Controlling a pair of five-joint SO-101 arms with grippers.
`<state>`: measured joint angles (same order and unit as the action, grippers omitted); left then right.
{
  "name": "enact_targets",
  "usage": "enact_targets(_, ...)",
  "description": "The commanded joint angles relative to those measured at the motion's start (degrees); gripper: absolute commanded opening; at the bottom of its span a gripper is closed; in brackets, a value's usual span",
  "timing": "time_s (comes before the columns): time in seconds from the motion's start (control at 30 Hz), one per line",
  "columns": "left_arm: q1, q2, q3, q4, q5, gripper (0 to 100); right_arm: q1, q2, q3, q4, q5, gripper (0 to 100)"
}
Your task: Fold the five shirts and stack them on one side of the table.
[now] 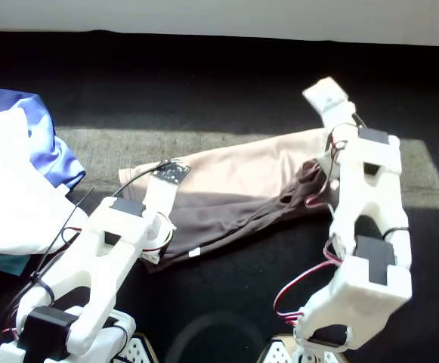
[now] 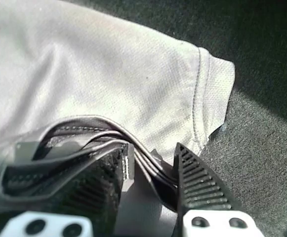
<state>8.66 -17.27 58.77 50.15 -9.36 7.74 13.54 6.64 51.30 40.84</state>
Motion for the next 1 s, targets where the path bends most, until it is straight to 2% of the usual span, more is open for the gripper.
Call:
enact_targets(0.0, 0.0, 0.5, 0.2, -1.9, -0.4, 1, -0.7, 3.2, -10.1, 0.9, -9.5, 15.1)
enact_targets(0.1, 0.0, 0.5, 0.2, -1.9, -0.4, 1, -0.2, 3.6, -14.1, 2.2, -16.6, 15.2)
enact_targets(0.2, 0.0, 0.5, 0.2, -1.9, -0.4, 1, 0.7, 3.4, -19.1, 7.6, -19.6, 15.2)
enact_targets(0.33, 0.0, 0.5, 0.2, -1.9, -0.4, 1, 2.9, 3.5, -26.5, 21.6, -19.4, 13.5)
enact_targets(0.43, 0.0, 0.5, 0.2, -1.9, -0.4, 1, 2.8, 3.6, -29.2, 31.8, -18.3, 0.4)
enact_targets(0.6, 0.0, 0.5, 0.2, -1.9, -0.4, 1, -1.2, 5.5, -28.0, 43.6, -10.8, 0.6)
enact_targets(0.77, 0.0, 0.5, 0.2, -1.9, -0.4, 1, -3.6, 10.8, -24.7, 45.4, -7.6, 0.6)
enact_targets(0.97, 0.0, 0.5, 0.2, -1.9, -0.4, 1, -5.8, 18.4, -24.8, 39.8, -7.7, 0.6)
